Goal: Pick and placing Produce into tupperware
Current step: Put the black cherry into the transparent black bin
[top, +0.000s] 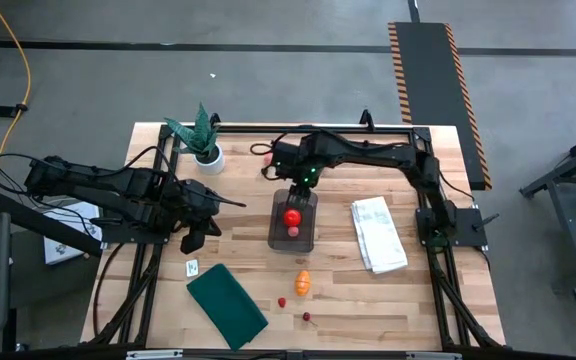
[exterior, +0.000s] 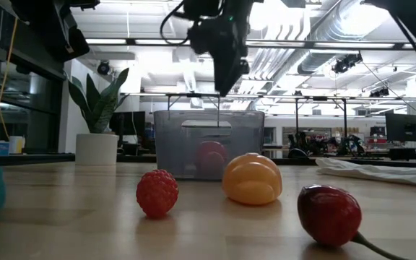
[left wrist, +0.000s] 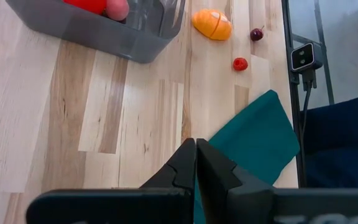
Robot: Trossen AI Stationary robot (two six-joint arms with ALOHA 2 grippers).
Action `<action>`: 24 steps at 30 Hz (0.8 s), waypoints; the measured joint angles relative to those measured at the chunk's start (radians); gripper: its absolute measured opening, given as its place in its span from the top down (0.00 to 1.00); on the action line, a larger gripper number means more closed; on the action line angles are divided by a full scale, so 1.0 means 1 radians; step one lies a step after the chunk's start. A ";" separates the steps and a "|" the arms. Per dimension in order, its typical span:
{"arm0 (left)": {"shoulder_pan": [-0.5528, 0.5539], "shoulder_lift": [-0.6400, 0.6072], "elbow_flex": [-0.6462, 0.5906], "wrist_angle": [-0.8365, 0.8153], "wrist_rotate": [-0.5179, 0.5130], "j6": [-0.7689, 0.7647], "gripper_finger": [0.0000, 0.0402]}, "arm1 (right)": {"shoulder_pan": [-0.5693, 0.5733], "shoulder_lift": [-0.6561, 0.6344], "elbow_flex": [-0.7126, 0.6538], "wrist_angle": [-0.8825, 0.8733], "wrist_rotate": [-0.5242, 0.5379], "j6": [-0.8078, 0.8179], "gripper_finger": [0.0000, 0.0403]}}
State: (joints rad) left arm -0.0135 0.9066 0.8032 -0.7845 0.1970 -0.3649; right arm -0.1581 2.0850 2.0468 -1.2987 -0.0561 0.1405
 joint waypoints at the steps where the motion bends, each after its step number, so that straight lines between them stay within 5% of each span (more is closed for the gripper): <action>1: 0.000 0.000 0.000 -0.001 0.000 0.000 0.99 | 0.000 -0.010 0.000 -0.011 0.002 -0.008 0.65; 15: 0.000 0.000 0.000 0.000 0.004 -0.009 0.99 | 0.088 -0.215 0.000 -0.124 0.005 0.003 0.65; 24: 0.000 0.000 0.000 0.071 0.005 -0.010 0.99 | 0.224 -0.266 0.000 -0.129 0.125 0.154 0.65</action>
State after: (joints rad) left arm -0.0135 0.9070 0.8032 -0.7134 0.2016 -0.3752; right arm 0.0660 1.8191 2.0468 -1.4274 0.0690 0.2946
